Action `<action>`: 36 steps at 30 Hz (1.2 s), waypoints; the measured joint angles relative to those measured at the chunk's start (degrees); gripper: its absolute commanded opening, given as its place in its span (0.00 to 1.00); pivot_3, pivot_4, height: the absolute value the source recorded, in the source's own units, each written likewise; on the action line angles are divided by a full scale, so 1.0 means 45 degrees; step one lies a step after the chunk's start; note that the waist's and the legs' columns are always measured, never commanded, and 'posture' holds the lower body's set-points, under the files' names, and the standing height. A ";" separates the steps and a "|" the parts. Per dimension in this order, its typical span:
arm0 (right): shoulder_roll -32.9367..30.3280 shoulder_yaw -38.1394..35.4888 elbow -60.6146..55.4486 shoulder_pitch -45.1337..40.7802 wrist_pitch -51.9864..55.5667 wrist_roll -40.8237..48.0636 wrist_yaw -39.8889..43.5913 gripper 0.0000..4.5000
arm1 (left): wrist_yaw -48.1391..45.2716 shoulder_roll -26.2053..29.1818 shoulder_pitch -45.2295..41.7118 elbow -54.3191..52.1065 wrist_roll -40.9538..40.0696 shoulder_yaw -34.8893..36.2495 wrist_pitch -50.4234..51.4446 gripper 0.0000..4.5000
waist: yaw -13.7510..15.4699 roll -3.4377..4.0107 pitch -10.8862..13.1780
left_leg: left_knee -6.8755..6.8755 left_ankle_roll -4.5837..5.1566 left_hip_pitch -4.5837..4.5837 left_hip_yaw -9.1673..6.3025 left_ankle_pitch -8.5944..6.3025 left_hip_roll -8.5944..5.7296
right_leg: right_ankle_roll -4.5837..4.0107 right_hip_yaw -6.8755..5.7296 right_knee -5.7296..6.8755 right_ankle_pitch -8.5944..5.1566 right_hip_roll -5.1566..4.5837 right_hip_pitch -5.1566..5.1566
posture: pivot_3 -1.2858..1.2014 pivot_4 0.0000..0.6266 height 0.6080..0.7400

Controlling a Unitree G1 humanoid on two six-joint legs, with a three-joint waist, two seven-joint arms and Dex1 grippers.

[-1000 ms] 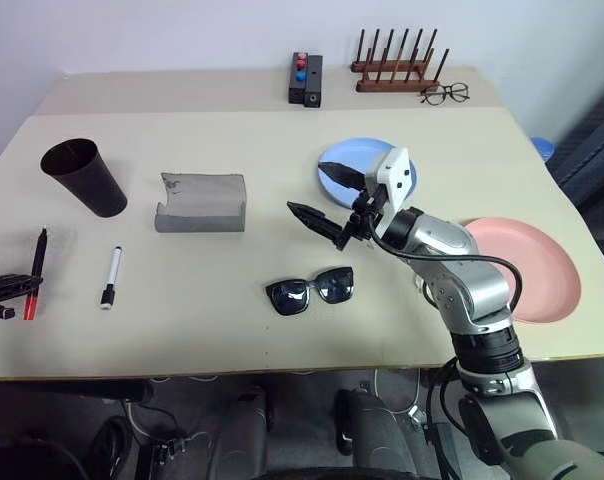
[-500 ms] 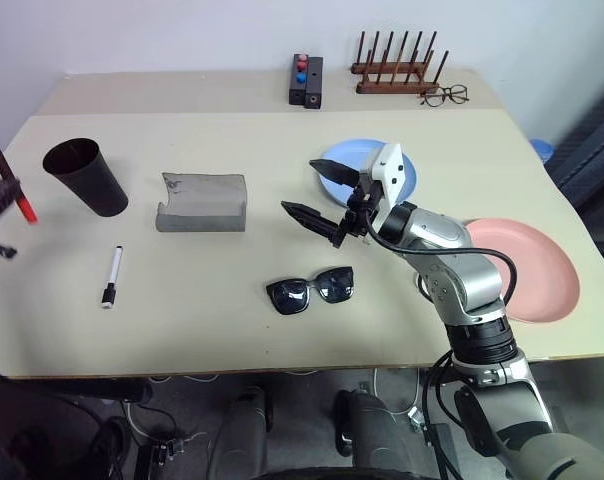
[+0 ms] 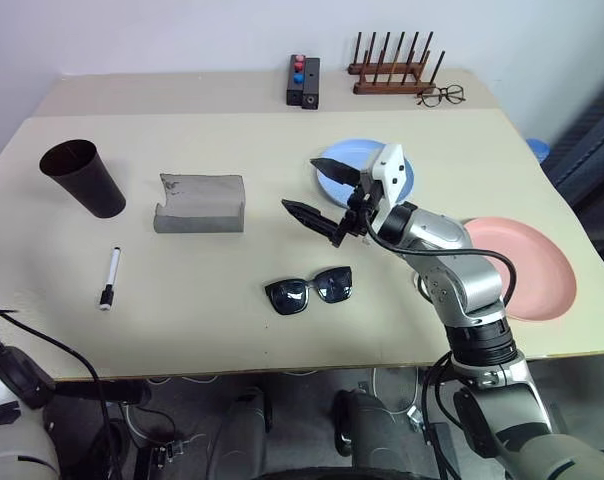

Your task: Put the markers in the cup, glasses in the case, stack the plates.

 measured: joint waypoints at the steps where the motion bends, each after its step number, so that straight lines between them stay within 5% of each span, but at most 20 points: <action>1: -0.0001 -0.0033 0.0002 -0.0001 0.0004 0.0044 -0.0040 1.00 | -0.0069 -0.0267 -0.0259 0.0724 0.0084 -0.0267 -0.0362 0.02 | 0.0023 -0.0019 -0.0002 | 0.0003 -0.0004 -0.0002 -0.0004 0.0004 0.0000 | -0.0001 -0.0003 0.0003 0.0002 0.0002 0.0000 | 0.52 0.24 1.00; 9: -0.0056 -0.0067 -0.0406 0.0092 0.0217 0.0119 -0.0226 1.00 | 0.0333 -0.0311 -0.2280 0.3661 0.0268 -0.0762 -0.1770 0.02 | -0.0068 -0.0087 -0.0009 | -0.0001 -0.0008 0.0001 -0.0001 0.0006 0.0005 | 0.0004 0.0001 0.0002 0.0010 0.0008 -0.0003 | 0.52 0.24 1.00; 35: -0.0221 -0.0118 -0.0793 0.0357 0.0622 0.0200 -0.0521 1.00 | 0.2754 -0.1143 -0.2290 0.5546 0.1867 -0.2263 -0.3076 0.02 | -0.0018 -0.0088 -0.0009 | 0.0002 -0.0009 -0.0002 0.0001 0.0006 0.0006 | 0.0003 0.0001 0.0002 0.0012 0.0008 -0.0002 | 0.52 0.24 1.00; 36: -0.0243 -0.0119 -0.0803 0.0368 0.0629 0.0200 -0.0528 1.00 | 0.2714 -0.1194 -0.2263 0.5550 0.1872 -0.2264 -0.3075 0.10 | -0.0017 -0.0088 -0.0009 | 0.0002 -0.0009 -0.0001 0.0001 0.0006 0.0006 | 0.0003 0.0001 0.0002 0.0012 0.0008 -0.0002 | 0.52 0.24 1.00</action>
